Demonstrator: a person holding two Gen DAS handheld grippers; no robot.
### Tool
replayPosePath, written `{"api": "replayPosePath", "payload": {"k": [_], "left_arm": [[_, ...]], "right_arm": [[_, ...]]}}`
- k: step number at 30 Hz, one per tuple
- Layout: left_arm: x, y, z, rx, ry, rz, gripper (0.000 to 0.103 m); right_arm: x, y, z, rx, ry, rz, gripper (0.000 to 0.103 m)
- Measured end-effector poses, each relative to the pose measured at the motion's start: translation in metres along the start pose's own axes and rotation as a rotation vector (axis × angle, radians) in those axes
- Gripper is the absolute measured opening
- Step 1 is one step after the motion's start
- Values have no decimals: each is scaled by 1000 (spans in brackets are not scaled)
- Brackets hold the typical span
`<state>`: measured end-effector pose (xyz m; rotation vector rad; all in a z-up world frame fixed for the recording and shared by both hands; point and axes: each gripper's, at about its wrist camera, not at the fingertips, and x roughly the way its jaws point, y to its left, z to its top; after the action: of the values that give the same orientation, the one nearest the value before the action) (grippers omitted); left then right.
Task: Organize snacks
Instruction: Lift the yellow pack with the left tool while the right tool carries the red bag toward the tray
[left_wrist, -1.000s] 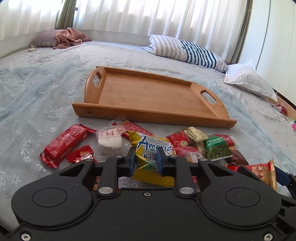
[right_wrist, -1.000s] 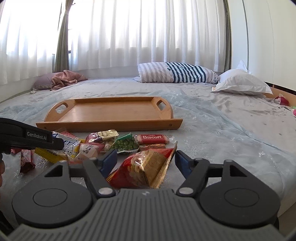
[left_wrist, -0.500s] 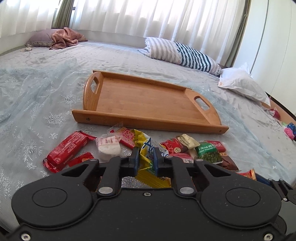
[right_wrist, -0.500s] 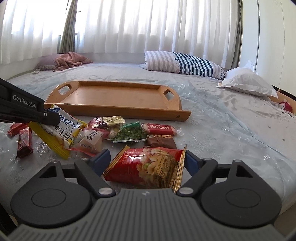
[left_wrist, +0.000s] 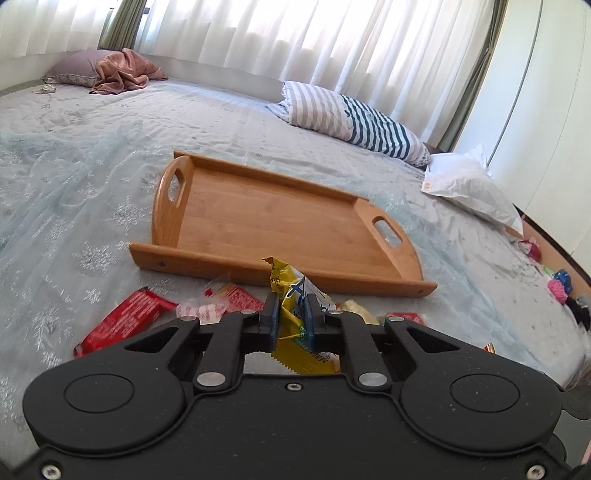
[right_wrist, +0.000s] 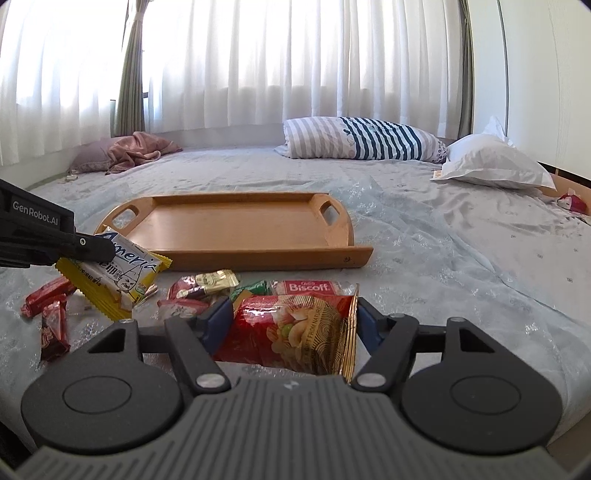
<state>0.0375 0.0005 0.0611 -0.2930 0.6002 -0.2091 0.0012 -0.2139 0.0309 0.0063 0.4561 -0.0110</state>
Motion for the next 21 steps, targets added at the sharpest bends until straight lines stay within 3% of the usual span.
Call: {"api": "replayPosePath", "payload": {"k": [7, 13, 21], "left_arm": [[17, -9, 34, -21, -31, -56, 13], [48, -17, 63, -69, -49, -98, 13], [106, -17, 88, -165, -27, -121, 13]], "right_arm": [[25, -25, 34, 52, -33, 65, 72], [63, -35, 59, -6, -45, 94, 72], [124, -47, 85, 2, 19, 202, 73]]}}
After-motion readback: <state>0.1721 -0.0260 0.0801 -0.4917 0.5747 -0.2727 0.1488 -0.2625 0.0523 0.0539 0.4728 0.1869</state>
